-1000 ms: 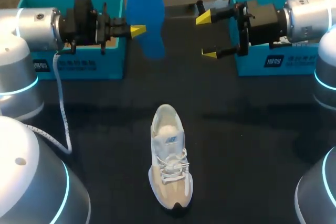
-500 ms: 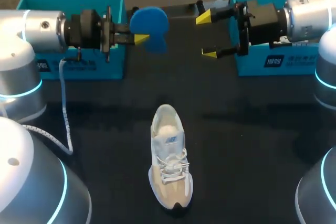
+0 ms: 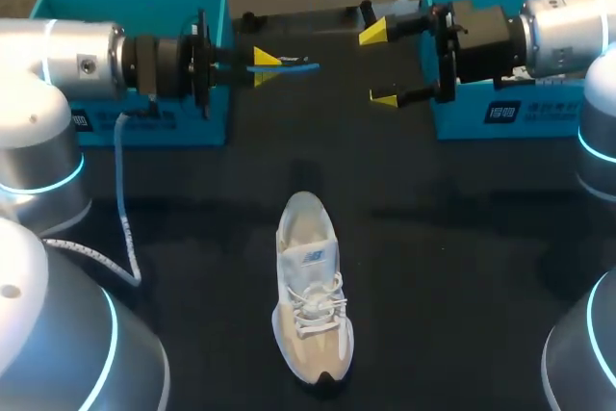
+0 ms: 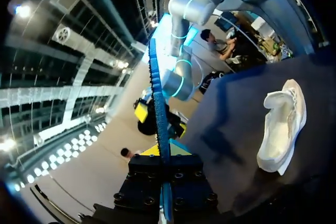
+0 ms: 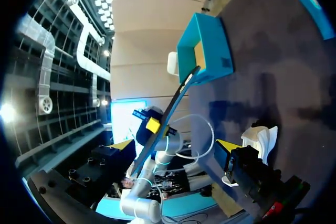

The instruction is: Take the shoe out of the shoebox, open the shoe tongue, remove and reinsert the insole, then place the shoe into the shoebox

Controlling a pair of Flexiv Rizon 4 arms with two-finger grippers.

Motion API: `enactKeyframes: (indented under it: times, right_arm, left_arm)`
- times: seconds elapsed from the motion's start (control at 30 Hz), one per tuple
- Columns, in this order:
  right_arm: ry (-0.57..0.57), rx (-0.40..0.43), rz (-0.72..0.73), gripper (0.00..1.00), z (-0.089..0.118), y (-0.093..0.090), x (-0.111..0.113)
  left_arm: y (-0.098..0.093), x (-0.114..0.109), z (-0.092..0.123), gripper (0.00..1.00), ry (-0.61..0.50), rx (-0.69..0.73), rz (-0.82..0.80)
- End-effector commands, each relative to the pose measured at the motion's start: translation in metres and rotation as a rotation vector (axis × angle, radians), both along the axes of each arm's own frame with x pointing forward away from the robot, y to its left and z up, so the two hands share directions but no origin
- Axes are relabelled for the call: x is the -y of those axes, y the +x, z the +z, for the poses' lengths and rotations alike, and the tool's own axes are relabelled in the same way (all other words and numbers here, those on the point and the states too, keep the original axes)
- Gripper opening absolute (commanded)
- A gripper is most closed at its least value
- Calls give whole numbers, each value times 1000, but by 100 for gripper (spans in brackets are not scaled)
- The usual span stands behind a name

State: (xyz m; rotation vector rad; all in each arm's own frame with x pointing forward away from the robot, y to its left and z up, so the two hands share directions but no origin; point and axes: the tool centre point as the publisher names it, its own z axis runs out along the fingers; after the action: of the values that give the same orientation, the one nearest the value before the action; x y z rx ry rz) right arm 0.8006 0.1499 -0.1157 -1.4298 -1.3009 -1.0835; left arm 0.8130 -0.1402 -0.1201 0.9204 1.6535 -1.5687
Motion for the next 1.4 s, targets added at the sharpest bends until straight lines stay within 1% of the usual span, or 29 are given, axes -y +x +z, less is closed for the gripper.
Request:
enactKeyframes:
  times: [0.03,0.07,0.1,0.13,0.2,0.6,0.63,0.7,0.73,0.77,0.83,1.03,1.1,1.23,1.3,1.4]
  right_arm:
    - [-1,-1,-2,100,0,0,-2]
    - [-1,-1,-2,100,0,0,-2]
    - [-1,-1,-2,100,0,0,-2]
    - [-1,-1,-2,100,0,0,-2]
    - [-1,-1,-2,100,0,0,-2]
    - [-1,-1,-2,100,0,0,-2]
    - [-1,-1,-2,100,0,0,-2]
    - [-1,-1,-2,100,0,0,-2]
    - [-1,-1,-2,100,0,0,-2]
    - [-12,9,-1,100,0,0,-4]
    - [-7,13,9,100,0,-2,-9]
    - [28,8,17,100,-6,-13,-20]
    - [32,3,22,100,-7,-16,-24]
    - [37,-11,4,100,-8,-24,-34]
    - [30,-20,-20,100,-11,-31,-38]
    - [30,-20,-20,100,-11,-31,-38]
  left_arm:
    - [-3,-1,-3,0,-41,87,-39]
    - [-5,0,-3,0,-60,114,-49]
    - [-5,0,-3,0,-57,125,-51]
    - [-5,-1,-4,0,-38,184,-46]
    - [-4,-3,-6,0,83,317,3]
    - [-4,-3,-6,0,83,317,3]
    - [-5,-1,-7,0,68,375,-11]
    - [-4,2,-10,0,72,398,-8]
    - [-2,3,-12,0,53,437,0]
    - [-1,3,-12,0,41,443,-6]
    - [2,3,-12,0,20,493,4]
    - [9,9,-14,0,-48,541,-13]
    - [10,12,-16,0,-69,531,-15]
    - [11,14,-16,0,-71,533,-20]
    - [11,14,-16,0,-71,533,-20]
    - [11,14,-16,0,-71,533,-20]
